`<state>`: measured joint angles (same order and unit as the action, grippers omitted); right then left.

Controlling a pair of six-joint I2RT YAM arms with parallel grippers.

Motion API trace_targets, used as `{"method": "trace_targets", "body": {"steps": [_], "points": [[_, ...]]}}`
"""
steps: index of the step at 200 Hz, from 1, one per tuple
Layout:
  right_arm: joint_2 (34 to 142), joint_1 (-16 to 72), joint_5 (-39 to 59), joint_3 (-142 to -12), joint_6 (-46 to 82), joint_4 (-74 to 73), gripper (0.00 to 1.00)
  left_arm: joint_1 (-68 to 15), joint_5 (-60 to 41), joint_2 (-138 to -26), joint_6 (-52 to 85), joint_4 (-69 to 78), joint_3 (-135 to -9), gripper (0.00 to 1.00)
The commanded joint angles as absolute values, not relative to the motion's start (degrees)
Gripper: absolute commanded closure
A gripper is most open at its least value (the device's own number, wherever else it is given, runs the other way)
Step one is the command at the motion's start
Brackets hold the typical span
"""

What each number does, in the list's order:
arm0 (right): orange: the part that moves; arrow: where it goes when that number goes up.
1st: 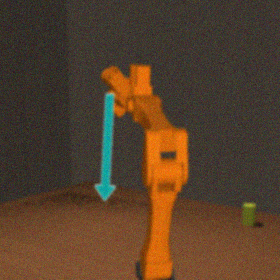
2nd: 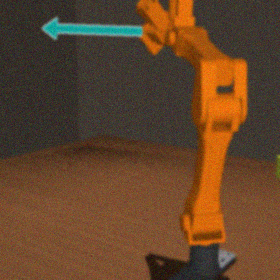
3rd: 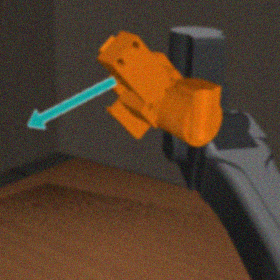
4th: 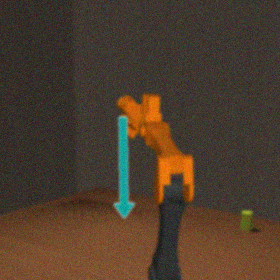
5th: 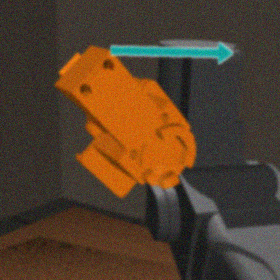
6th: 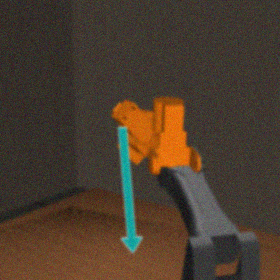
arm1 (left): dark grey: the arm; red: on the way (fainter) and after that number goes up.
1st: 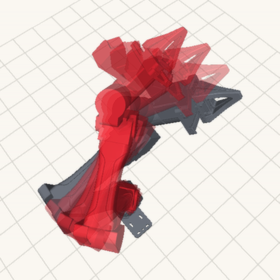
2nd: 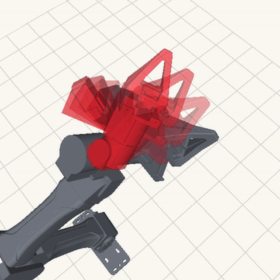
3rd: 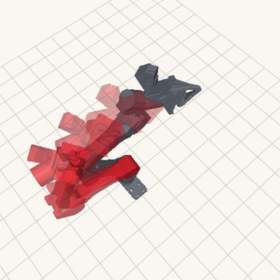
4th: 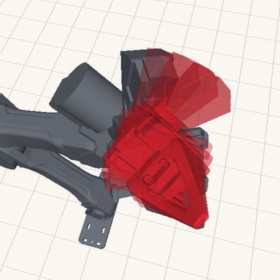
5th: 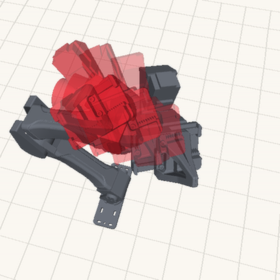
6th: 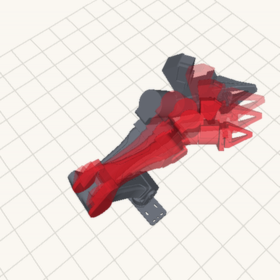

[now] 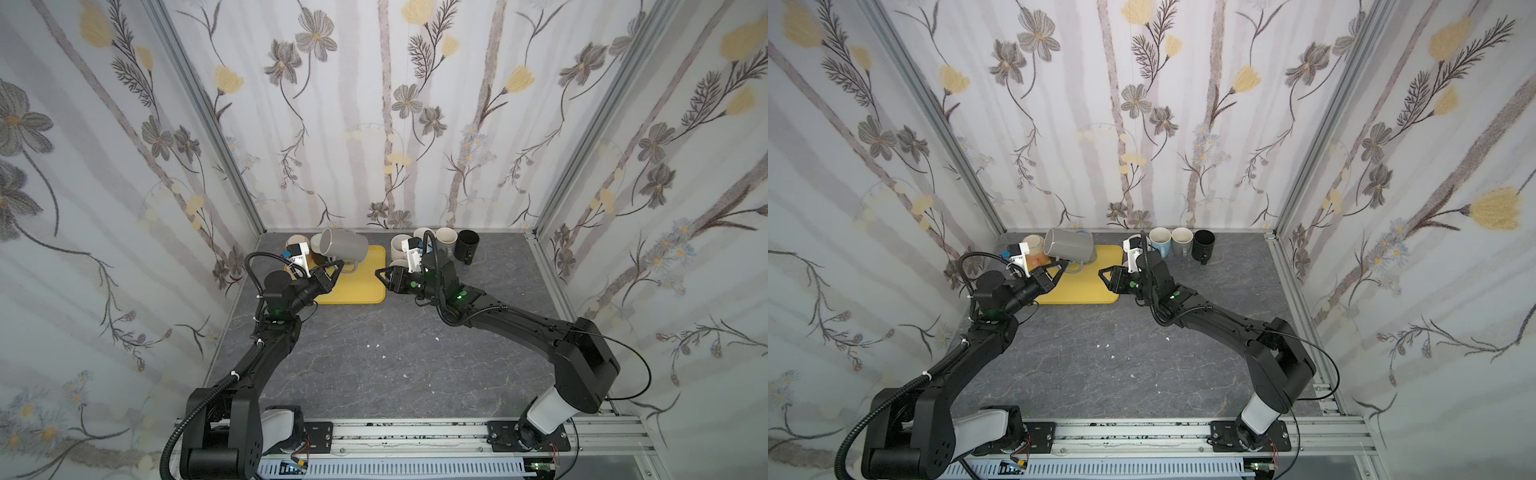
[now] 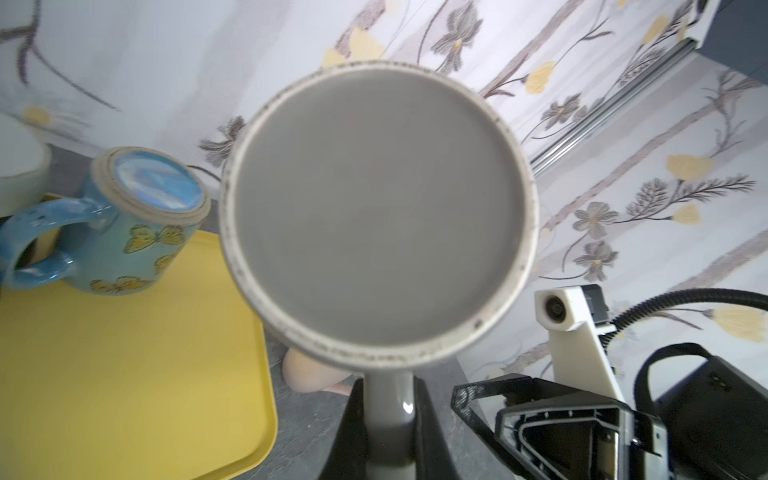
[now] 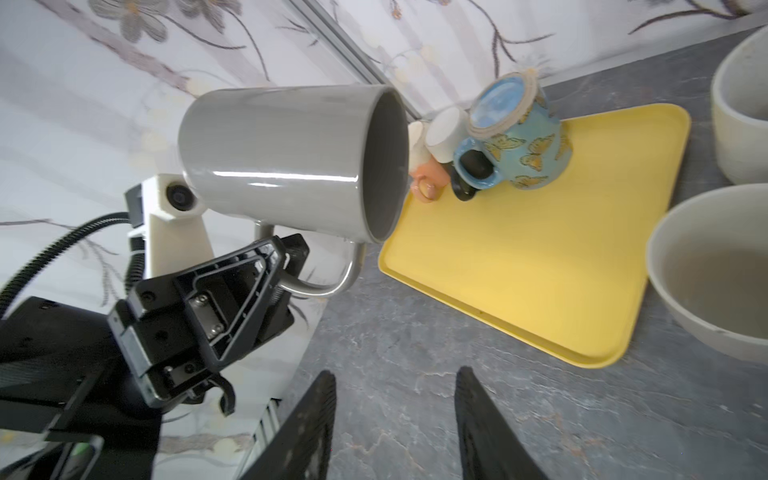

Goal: Turn the mug right side up
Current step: 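Lift the grey mug with the left gripper while the right grasps its handle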

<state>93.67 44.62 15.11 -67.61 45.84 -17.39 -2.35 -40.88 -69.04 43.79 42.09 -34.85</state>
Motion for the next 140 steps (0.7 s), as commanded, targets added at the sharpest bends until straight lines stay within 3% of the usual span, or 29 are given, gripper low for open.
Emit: {"method": "trace_targets", "body": {"steps": [1, 93, 140], "points": [[94.32, 44.87, 21.01, -69.39, 51.59, -26.42, 0.52, -2.2, -46.7, -68.46, 52.31, 59.86, -34.68, 1.0], [97.46, 44.91, 26.68, -72.06, 57.51, -34.42, 0.51, -2.2, -53.44, -75.67, 79.24, 93.81, -33.12, 1.0], [98.37, 44.87, 27.59, -73.09, 58.87, -36.8, 0.55, -2.29, -53.53, -76.34, 82.35, 97.4, -31.43, 1.0]]}}
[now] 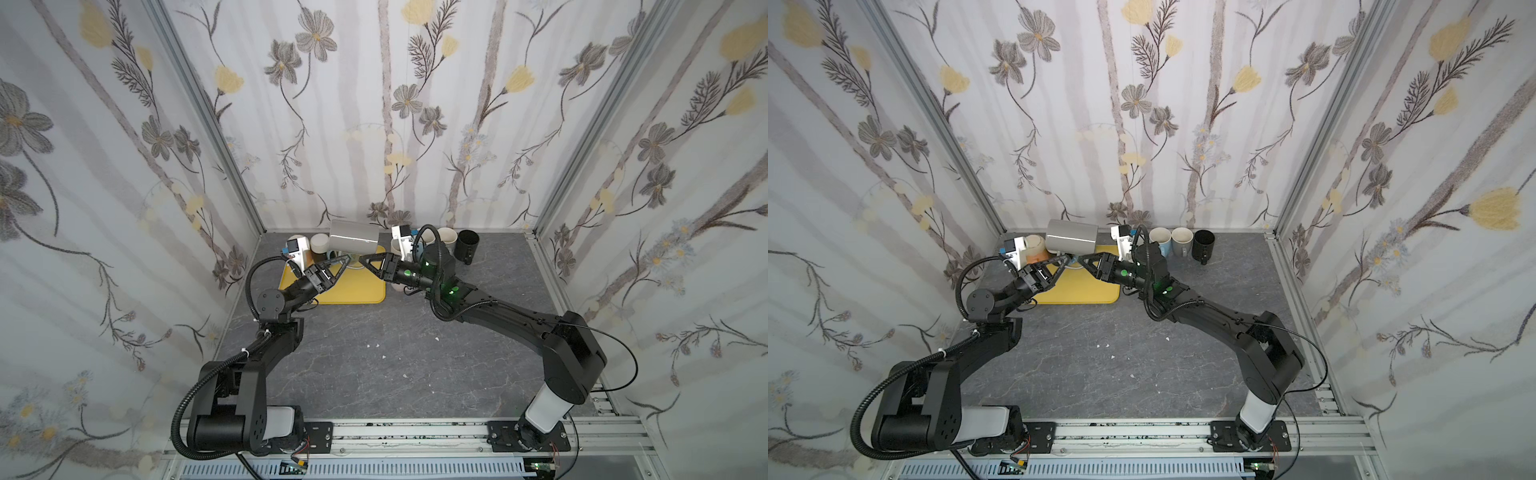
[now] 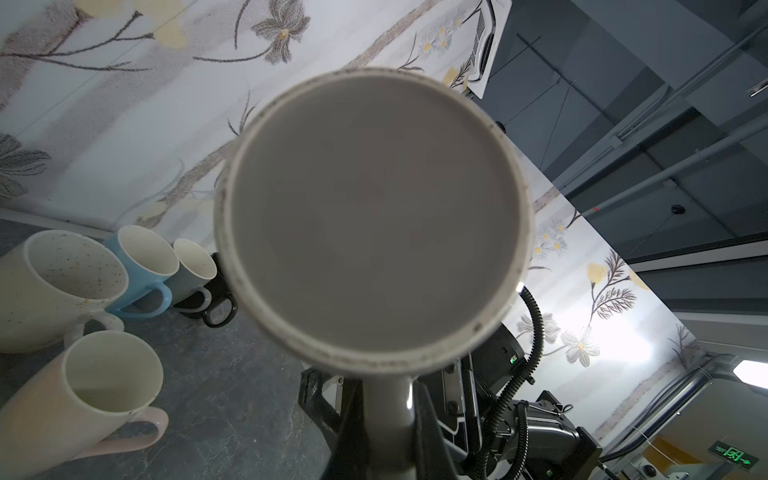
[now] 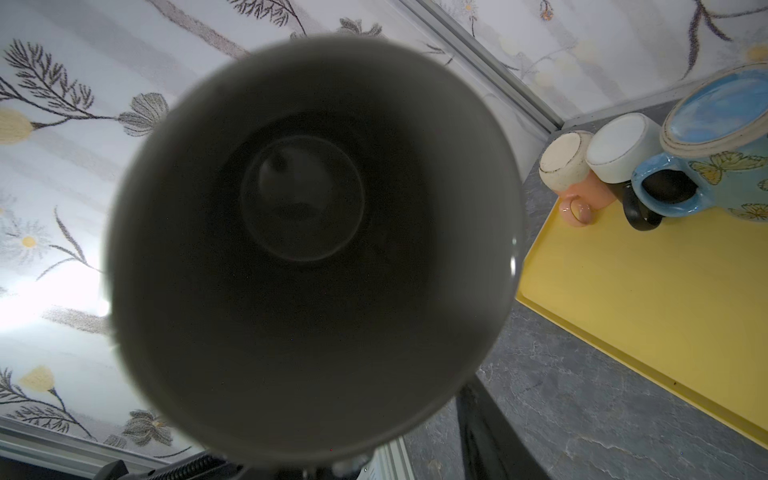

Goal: Turn the mug right side up
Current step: 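Lift the grey mug with the left gripper while the right grasps its handle, then turn the grey mug upright with the right gripper while the left releases it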

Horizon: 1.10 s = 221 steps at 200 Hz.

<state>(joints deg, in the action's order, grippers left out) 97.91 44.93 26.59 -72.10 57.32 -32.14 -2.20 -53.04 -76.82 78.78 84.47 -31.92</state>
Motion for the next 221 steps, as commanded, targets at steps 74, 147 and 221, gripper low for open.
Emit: {"method": "trace_targets", "body": {"steps": [74, 147, 221], "points": [[101.35, 44.81, 32.19, -73.09, 65.13, -51.55, 0.96, -2.81, -57.1, -74.78, 80.29, 87.7, -30.76, 1.0], [100.21, 44.43, 31.97, -70.29, 63.64, -55.78, 1.0, -2.81, -56.64, -65.74, 62.15, 55.99, -33.83, 0.75], [99.1, 42.73, 31.01, -69.24, 63.33, -56.54, 1.0, -2.64, -54.92, -62.06, 52.77, 41.28, -37.45, 0.44]]}}
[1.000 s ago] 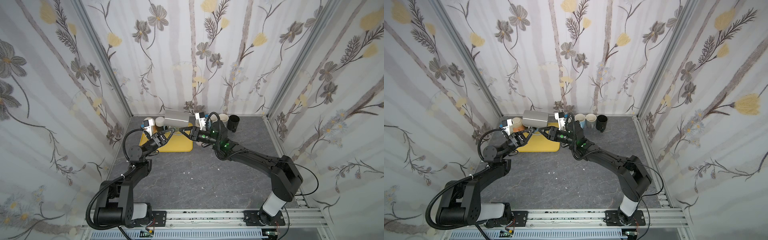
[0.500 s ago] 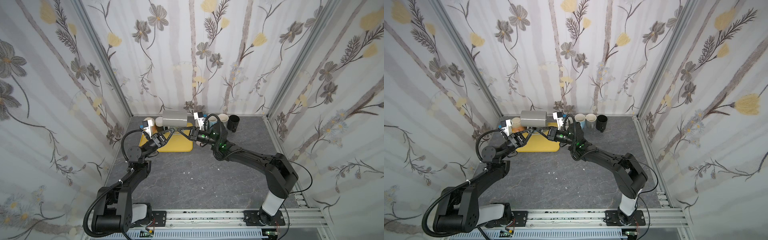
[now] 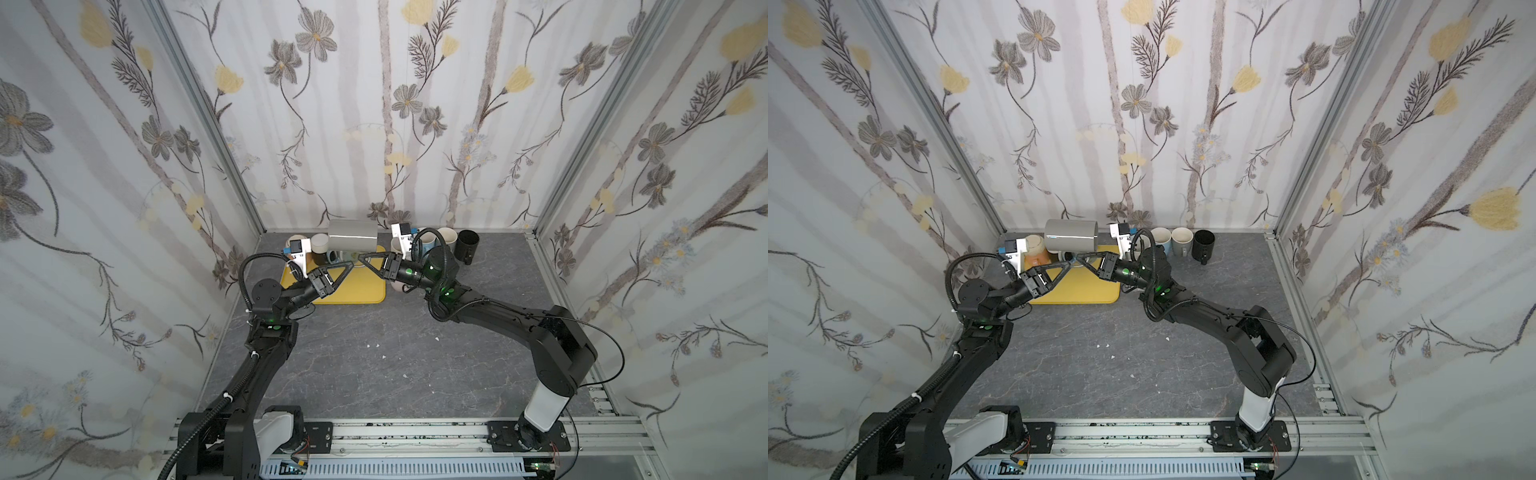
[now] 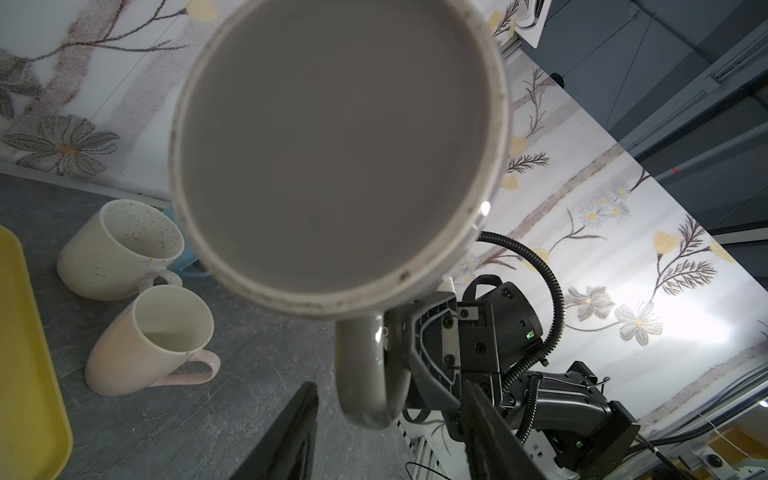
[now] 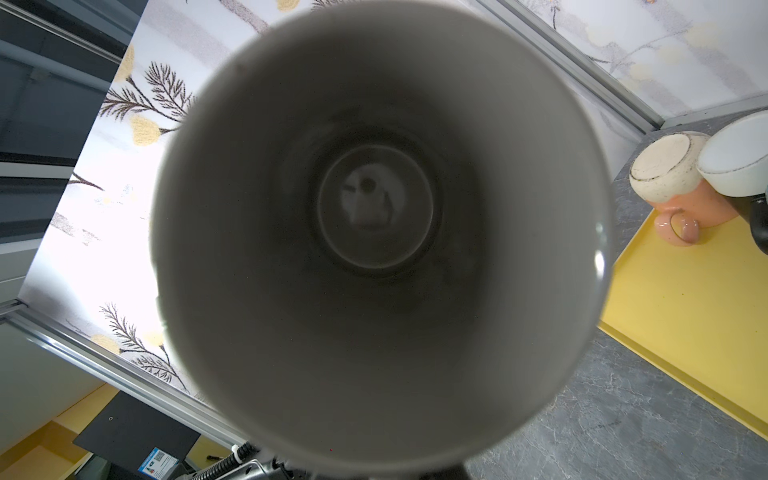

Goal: Turn the mug right side up
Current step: 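Turn the grey mug upright with the right gripper while the left releases it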

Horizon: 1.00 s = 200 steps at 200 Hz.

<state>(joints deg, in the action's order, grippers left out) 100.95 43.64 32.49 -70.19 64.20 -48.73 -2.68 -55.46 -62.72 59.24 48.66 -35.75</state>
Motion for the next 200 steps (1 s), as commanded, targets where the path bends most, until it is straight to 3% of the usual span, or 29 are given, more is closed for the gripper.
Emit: {"method": "trace_targets", "body": {"steps": [1, 51, 82, 146, 200], "points": [[98.99, 42.68, 30.97, -69.16, 63.31, -56.49, 1.0, -2.64, -54.84, -62.05, 52.58, 40.99, -37.53, 0.44], [92.48, 37.03, 29.73, -63.52, 59.67, -49.31, 1.0, -2.64, -49.43, -61.37, 41.78, 24.79, -40.44, 0.42], [85.54, 32.69, 26.71, -60.99, 50.63, -33.36, 1.0, -3.42, -42.42, -61.43, 32.94, 11.26, -43.94, 0.43], [74.63, 27.25, 6.07, -56.83, 32.68, -2.79, 1.0, -13.08, -22.57, -65.76, 21.58, -2.73, -50.44, 0.44], [76.3, 27.24, -6.5, -58.85, 23.94, 10.05, 1.0, -22.32, -7.4, -70.51, 16.15, -7.53, -54.65, 0.44]]}}
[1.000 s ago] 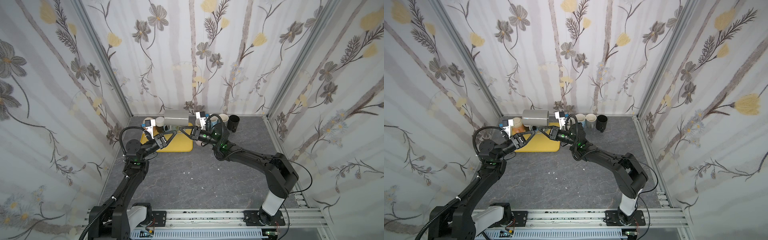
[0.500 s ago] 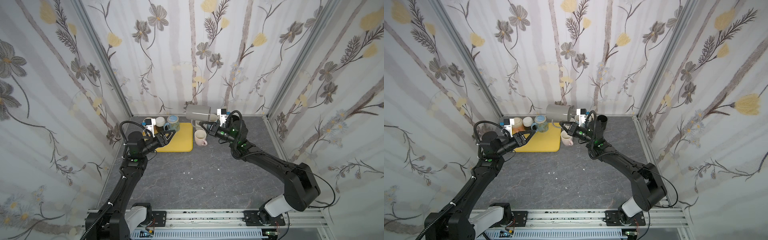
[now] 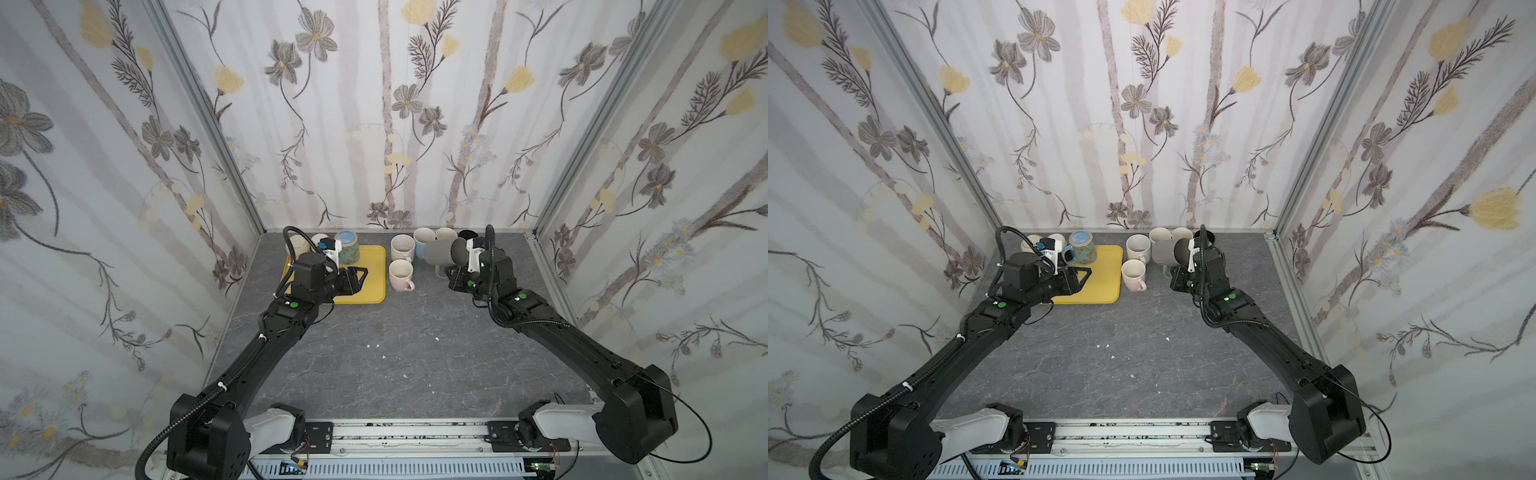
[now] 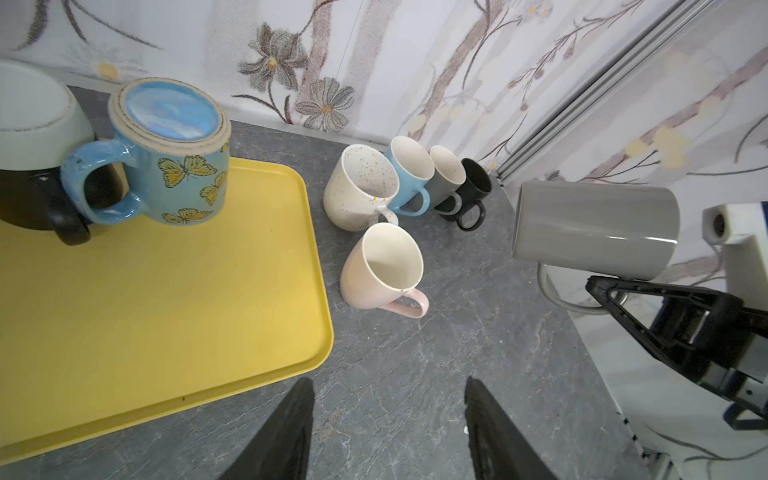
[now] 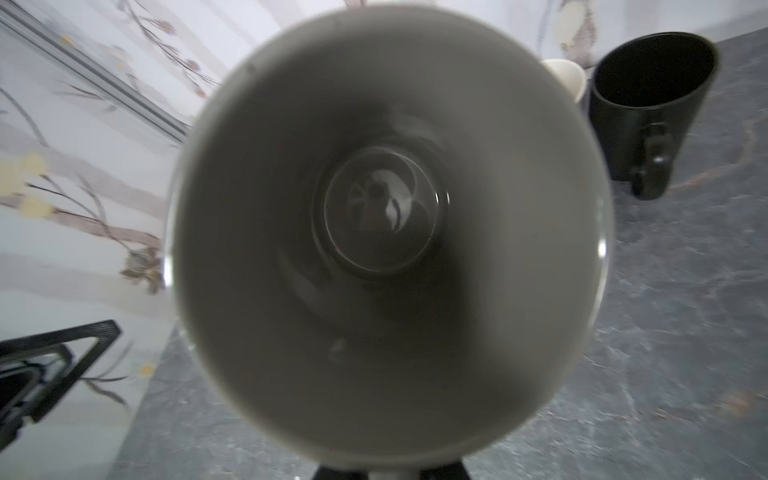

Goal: Turn the mug right side up
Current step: 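Turn the grey mug upright with the right gripper while the left releases it, then set the grey mug upright beside the pink mug with the right gripper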

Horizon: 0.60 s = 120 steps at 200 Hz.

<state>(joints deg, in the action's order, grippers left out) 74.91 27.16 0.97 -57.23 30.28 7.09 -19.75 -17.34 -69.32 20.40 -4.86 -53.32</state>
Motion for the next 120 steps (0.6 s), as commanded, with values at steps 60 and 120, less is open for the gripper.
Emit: {"method": "trace_targets", "body": {"steps": [60, 120], "points": [[88.61, 28.98, -6.04, -67.81, 19.35, 16.33, 1.0, -28.73, 0.62, -76.09, 13.01, -10.81, -57.47, 0.44], [101.46, 29.97, -8.12, -77.77, 17.06, 21.81, 1.0, -28.78, 1.48, -77.53, 11.81, -10.81, -57.54, 0.42]]}}
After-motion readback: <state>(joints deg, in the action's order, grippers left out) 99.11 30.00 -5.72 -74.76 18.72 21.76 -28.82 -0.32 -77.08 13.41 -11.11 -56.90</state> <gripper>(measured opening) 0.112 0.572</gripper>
